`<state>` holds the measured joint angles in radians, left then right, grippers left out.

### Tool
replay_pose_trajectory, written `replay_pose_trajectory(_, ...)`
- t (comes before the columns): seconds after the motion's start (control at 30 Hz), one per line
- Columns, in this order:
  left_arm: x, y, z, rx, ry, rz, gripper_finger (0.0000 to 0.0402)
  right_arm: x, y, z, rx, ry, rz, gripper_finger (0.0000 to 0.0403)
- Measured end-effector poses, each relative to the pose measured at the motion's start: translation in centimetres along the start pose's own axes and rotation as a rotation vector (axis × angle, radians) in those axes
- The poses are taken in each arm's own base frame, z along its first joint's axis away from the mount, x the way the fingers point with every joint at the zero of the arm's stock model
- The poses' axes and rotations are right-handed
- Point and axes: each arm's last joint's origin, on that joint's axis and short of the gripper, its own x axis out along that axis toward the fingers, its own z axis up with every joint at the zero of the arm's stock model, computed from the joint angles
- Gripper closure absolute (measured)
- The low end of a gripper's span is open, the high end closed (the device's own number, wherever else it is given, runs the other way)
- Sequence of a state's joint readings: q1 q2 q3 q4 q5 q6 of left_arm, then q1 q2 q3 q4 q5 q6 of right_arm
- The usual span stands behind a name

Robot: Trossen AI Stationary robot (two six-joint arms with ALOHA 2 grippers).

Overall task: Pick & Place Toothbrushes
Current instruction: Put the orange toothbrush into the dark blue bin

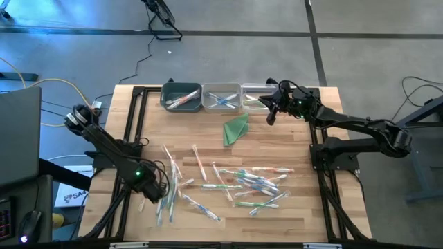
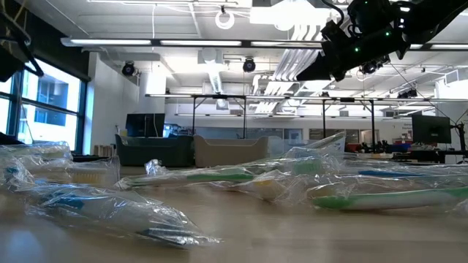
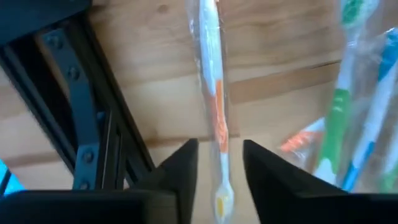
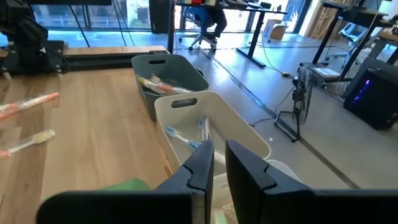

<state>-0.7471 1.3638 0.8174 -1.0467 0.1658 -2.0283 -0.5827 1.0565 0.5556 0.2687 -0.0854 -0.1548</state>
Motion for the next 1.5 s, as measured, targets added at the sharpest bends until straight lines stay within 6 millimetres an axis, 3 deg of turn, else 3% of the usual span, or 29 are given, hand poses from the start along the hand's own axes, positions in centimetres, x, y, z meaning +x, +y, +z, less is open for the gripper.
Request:
replay_pose_trajectory(0.2,2.7,0.1,0.5,0.048,0.018,-0.03,0.0242,0.0,0.0,0.0,0.023,0.002,0.0,0.0369)
replay_pose_trajectory(0.33,4.1,0.2,0.9,0.055,0.037,-0.067,0.0252,0.0,0.0,0.0,0.023,0.002,0.0,0.0369)
replay_pose_trajectory(0.57,4.6,0.5,1.1,0.088,0.038,-0.063,0.0276,0.0,0.0,0.0,0.023,0.002,0.0,0.0369)
replay_pose_trajectory(0.73,4.7,0.4,1.0,0.124,0.043,-0.077,0.0309,0.0,0.0,0.0,0.023,0.002,0.0,0.0369)
replay_pose_trajectory(0.97,4.7,0.5,1.1,0.123,0.042,-0.07,0.0388,0.0,0.0,0.0,0.021,0.0,-0.001,0.0369)
replay_pose_trajectory(1.3,2.8,1.1,1.1,0.104,-0.041,0.043,0.0396,0.0,0.0,0.1,-0.009,-0.006,-0.001,0.0369)
replay_pose_trajectory(1.5,-0.2,1.0,1.1,0.125,-0.156,-0.091,0.0398,0.0,0.0,0.1,-0.009,-0.012,-0.002,0.0369)
